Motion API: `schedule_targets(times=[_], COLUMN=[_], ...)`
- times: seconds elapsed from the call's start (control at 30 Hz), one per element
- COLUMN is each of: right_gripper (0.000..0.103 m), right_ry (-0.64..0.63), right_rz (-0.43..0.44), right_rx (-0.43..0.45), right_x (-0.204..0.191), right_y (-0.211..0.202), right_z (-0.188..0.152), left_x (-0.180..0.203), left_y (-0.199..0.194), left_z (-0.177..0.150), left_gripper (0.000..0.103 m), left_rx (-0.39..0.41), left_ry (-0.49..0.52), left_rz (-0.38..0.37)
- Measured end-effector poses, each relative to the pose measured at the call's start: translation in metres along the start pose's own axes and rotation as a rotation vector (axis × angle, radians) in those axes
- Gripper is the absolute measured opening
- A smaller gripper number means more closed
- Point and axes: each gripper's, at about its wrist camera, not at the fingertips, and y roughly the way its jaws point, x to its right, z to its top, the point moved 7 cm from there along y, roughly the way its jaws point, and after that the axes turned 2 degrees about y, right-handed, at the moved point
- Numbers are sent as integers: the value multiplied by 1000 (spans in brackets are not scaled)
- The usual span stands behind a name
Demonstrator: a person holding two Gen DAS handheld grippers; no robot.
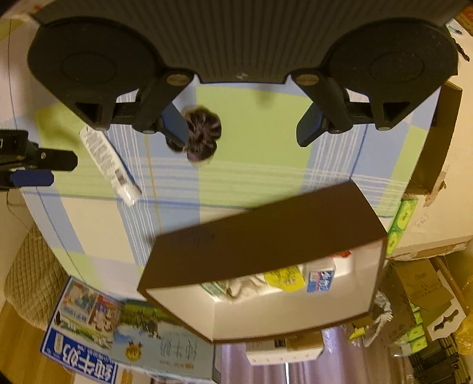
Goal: Organize objects
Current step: 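Withdraw both tools from the box toward the scrunchie and white tube, then close the left tool on the dark scrunchie while the right tool grasps the white tube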
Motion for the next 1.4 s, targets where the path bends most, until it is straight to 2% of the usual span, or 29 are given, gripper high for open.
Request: schedule_targets(times=[0.57,1.0,1.4], right_gripper=[67,67,67], right_ry=[-44,-44,-18], right_rz=[-89,-132,-157], right_rx=[-88,-111,-97], right_x=[9,17,27], right_y=[23,29,30], right_z=[-43,-53,-49], left_x=[15,34,50], left_y=[31,49,68], left_z=[-30,-39,-24], left_gripper=[77,77,74], left_rx=[-93,-108,-68], left_ry=[39,81,131], left_rz=[-36,-75,-89])
